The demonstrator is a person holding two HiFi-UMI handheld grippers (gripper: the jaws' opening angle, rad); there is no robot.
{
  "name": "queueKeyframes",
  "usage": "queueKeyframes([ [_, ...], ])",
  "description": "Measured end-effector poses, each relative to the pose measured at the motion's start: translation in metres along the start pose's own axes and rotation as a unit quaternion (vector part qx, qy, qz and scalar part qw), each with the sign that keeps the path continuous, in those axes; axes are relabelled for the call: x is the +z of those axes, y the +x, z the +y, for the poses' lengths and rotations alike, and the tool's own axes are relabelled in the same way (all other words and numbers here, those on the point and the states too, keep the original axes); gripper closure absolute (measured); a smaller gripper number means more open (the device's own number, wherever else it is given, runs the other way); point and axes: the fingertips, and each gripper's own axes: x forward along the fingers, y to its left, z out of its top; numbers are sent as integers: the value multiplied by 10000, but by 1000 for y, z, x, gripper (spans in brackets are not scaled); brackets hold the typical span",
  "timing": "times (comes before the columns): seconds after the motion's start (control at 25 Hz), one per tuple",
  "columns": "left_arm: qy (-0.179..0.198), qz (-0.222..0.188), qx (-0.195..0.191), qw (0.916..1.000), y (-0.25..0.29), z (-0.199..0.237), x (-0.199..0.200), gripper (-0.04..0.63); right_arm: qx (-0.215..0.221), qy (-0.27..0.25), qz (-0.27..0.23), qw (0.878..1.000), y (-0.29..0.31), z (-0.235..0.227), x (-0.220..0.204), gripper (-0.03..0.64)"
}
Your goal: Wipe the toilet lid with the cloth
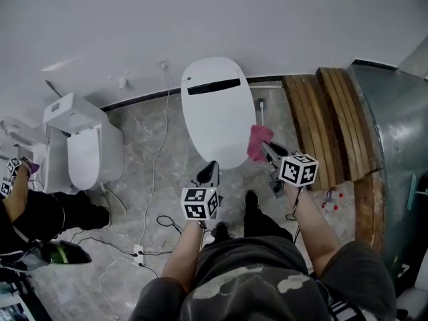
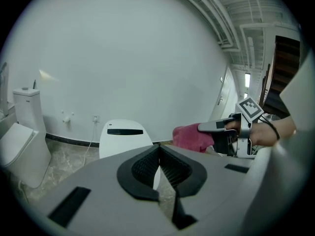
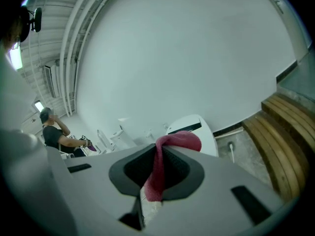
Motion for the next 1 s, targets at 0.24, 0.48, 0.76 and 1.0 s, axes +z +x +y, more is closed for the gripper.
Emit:
queueKeyframes([
  [0.24, 25, -111, -54, 9999, -43, 4, -4, 588, 29, -103, -108, 9999, -20, 37, -26, 577],
  [0.48, -6, -173, -122, 9998, -72, 7, -8, 588, 54, -186, -156, 9997, -32, 62, -44, 577],
  [0.76, 4, -190, -253, 9995, -98, 6, -19, 588, 98, -87, -158, 9998, -49, 82, -73, 577],
  [1.0, 29, -247, -364, 9990, -105, 6, -20, 588, 49, -433, -117, 9990, -52, 96, -84, 577],
])
